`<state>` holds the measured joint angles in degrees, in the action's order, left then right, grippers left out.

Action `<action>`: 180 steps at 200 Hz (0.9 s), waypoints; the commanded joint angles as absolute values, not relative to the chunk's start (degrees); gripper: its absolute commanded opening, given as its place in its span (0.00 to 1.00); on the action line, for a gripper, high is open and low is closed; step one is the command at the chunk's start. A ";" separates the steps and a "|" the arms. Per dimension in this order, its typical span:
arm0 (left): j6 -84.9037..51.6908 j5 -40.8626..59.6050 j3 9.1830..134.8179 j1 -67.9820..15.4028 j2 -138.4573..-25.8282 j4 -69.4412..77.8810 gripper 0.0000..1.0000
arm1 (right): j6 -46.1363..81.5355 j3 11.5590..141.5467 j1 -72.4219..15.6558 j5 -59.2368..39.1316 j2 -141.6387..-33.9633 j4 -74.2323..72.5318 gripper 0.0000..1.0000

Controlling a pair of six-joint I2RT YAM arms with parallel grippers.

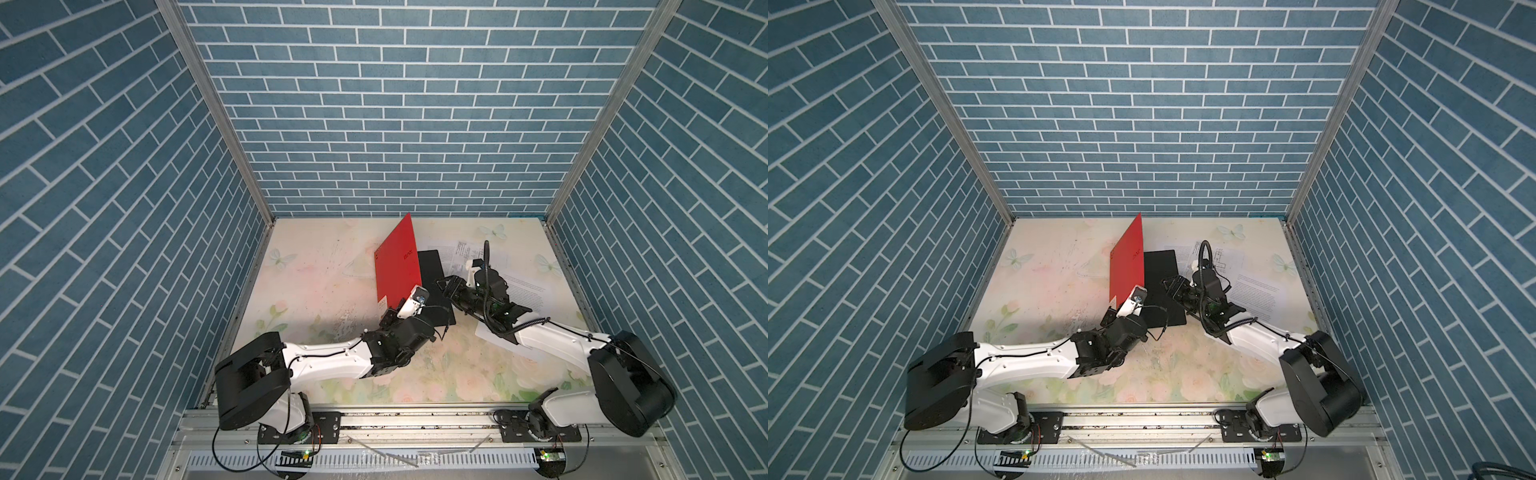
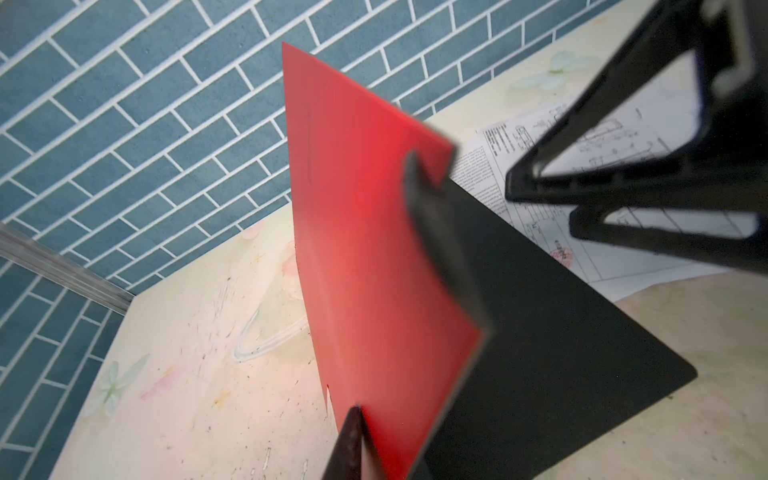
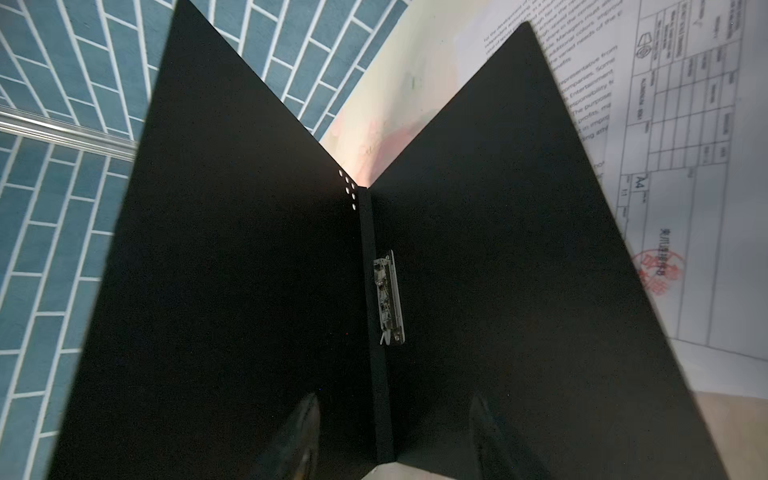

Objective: Put the files into the folder

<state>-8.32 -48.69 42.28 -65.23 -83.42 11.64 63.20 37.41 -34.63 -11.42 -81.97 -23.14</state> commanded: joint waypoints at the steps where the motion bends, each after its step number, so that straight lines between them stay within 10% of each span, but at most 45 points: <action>1: -12.87 -47.59 41.25 -65.22 -81.97 15.49 0.14 | 65.12 36.10 -35.16 -12.89 -86.57 -29.39 0.55; 114: -25.71 -52.32 33.11 -64.99 -74.85 19.24 0.16 | 65.19 37.20 -35.44 -11.62 -99.76 -22.47 0.48; 180: -41.71 -55.04 23.55 -60.49 -63.83 11.04 0.41 | 60.73 37.20 -35.42 -8.27 -98.88 -12.57 0.46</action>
